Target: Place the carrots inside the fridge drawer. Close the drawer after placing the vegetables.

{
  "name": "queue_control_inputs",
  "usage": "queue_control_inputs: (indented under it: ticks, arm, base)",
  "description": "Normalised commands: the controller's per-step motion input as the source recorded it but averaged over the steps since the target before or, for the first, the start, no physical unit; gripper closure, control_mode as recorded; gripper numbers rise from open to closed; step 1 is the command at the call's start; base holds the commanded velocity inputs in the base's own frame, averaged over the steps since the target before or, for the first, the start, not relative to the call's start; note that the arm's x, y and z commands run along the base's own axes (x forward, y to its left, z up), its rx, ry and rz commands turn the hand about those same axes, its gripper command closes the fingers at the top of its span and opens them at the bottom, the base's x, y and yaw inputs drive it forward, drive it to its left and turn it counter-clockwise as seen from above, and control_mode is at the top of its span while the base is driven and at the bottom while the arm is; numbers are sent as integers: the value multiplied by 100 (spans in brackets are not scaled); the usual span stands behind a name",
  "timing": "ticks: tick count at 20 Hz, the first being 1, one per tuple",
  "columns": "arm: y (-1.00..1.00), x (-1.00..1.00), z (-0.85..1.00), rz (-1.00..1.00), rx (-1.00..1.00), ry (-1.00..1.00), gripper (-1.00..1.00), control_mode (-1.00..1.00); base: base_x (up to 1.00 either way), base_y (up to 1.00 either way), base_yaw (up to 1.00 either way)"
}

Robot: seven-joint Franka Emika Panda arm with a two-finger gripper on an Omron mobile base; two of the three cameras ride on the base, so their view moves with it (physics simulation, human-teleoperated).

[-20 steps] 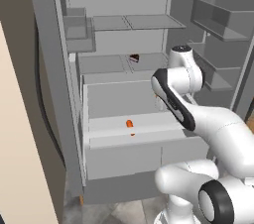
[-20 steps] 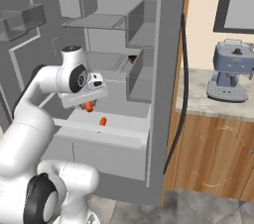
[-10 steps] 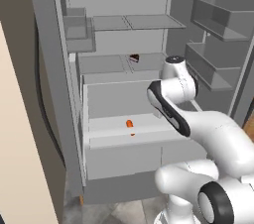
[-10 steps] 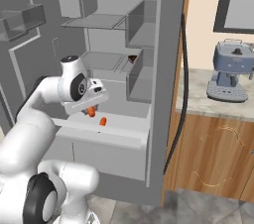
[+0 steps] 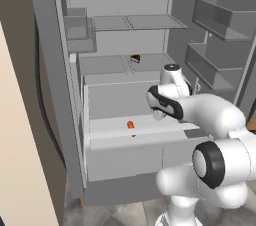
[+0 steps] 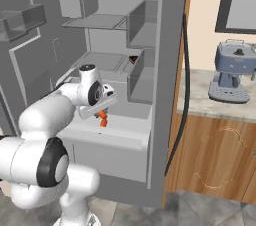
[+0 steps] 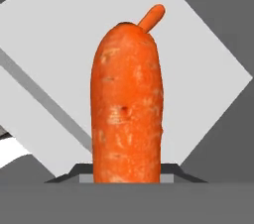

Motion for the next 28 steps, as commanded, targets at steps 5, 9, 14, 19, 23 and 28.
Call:
queue_control_inputs:
  ticks: [5,9,14,19,23,28]
  arm:
    - [-1,40,-50,11,0,18,100,-100]
    - [0,38,-44,9,3,11,100,-100]
    - [0,25,-51,7,5,8,100,-100]
    - [0,30,-50,5,6,11,100,-100]
    - [0,22,-58,5,2,17,100,-100]
    - [0,-55,-79,7,0,3,100,-100]
  base:
    - [0,0,0]
    - [0,0,0]
    - [0,0,0]
    - [0,0,0]
    - [0,0,0]
    - [0,0,0]
